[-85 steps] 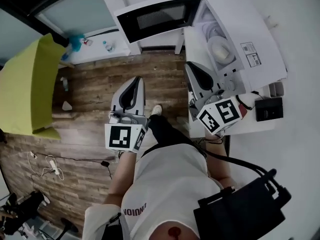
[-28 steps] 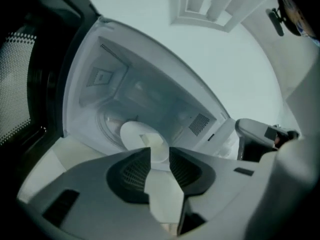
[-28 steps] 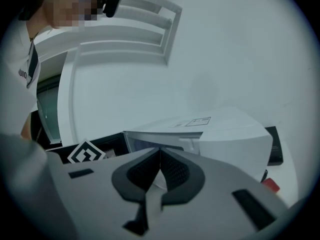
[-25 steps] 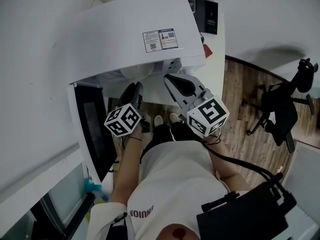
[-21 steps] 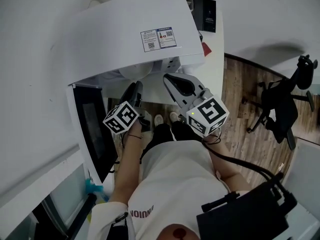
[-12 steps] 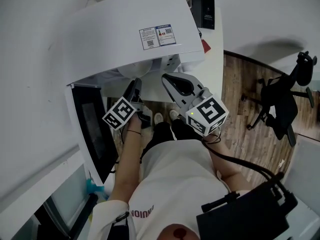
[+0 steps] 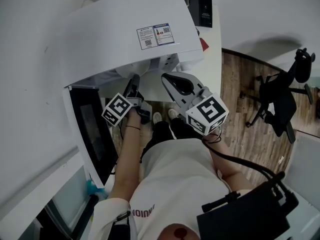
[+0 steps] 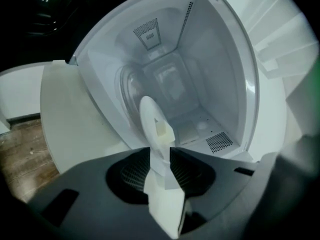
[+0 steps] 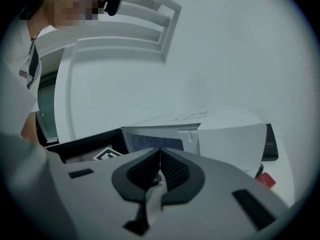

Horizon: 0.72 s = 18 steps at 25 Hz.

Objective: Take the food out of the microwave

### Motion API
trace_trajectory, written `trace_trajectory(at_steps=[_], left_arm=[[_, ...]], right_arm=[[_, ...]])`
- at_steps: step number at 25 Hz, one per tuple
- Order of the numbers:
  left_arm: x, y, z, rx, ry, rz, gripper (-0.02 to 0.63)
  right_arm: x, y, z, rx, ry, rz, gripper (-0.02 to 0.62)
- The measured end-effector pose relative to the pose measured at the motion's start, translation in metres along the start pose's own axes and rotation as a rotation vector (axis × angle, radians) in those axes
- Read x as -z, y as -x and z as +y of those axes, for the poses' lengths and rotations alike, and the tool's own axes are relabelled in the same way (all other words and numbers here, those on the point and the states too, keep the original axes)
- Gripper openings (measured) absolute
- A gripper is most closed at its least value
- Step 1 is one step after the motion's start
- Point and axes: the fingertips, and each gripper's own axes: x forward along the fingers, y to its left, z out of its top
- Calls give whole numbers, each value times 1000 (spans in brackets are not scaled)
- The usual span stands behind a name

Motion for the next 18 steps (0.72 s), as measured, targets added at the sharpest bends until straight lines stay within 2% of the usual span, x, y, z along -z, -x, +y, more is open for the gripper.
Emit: trace_trajectory(at_steps=[7, 12, 18], left_arm=[[-3, -5, 2, -5, 27, -2, 118], [-4, -10, 6, 9, 90, -6, 117], [-3, -14, 3, 31, 99, 1, 101]], right_arm=[[1, -1, -1, 1, 2, 8, 21], [1, -2, -2, 6, 0, 14, 21], [1, -2, -4, 12, 3, 21, 21]])
